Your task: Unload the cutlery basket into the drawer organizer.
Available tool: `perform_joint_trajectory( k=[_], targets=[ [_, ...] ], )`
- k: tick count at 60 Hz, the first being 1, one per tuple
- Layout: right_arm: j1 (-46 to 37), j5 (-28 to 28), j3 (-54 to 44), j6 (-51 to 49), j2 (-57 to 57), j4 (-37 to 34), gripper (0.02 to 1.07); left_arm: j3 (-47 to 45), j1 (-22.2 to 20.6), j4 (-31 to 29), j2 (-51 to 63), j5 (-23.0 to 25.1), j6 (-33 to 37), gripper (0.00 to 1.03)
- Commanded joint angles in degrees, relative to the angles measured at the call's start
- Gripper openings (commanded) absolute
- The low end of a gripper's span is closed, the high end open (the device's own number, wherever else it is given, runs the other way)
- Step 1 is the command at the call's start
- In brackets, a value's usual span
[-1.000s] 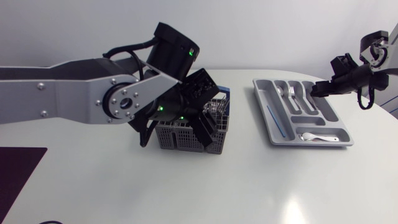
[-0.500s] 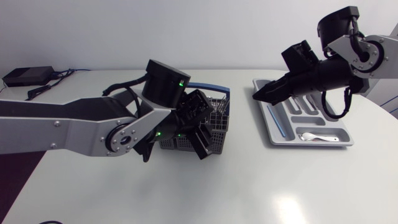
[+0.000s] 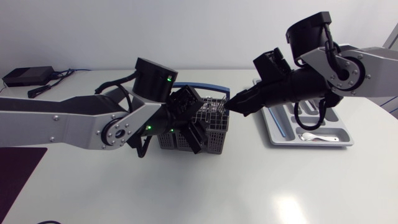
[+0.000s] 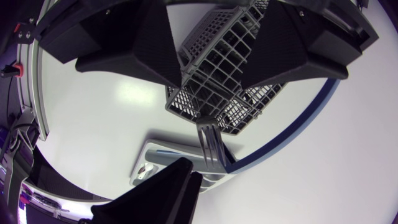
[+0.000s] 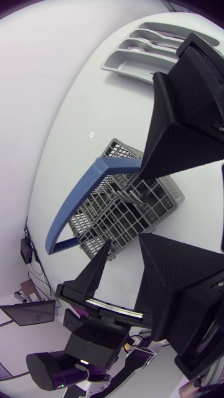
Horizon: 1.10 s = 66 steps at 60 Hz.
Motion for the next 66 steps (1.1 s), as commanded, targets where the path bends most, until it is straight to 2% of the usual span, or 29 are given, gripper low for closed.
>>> perform_joint_trajectory(
  k=[1,22,39,46,59,66],
  targets=[
    [1.13,1.18,-1.89,2.54,-0.44,1.7,0.66,-1.46,0.89,0.3,1.91,1.81,-1.84,0.82],
    [4.73,6.63,-3.47,4.47,3.25,7.33,0.61,-0.41,1.6,-0.93,4.2,5.41,-3.6,0.82],
    [6.49,8.65,-4.35,4.56,5.53,10.32,0.52,3.46,2.3,-8.84,4.63,6.47,-3.78,0.82],
    [7.19,10.85,-4.35,4.47,5.97,11.72,0.43,5.13,2.21,-11.66,4.81,6.47,-3.95,0.82],
    [7.98,12.78,-4.0,4.38,7.29,12.43,0.09,7.42,2.21,-16.84,5.34,6.47,-4.39,0.82],
    [7.9,12.6,-4.26,4.47,6.24,12.25,0.08,7.5,2.65,-17.72,5.69,6.47,-4.39,0.82]
  ],
)
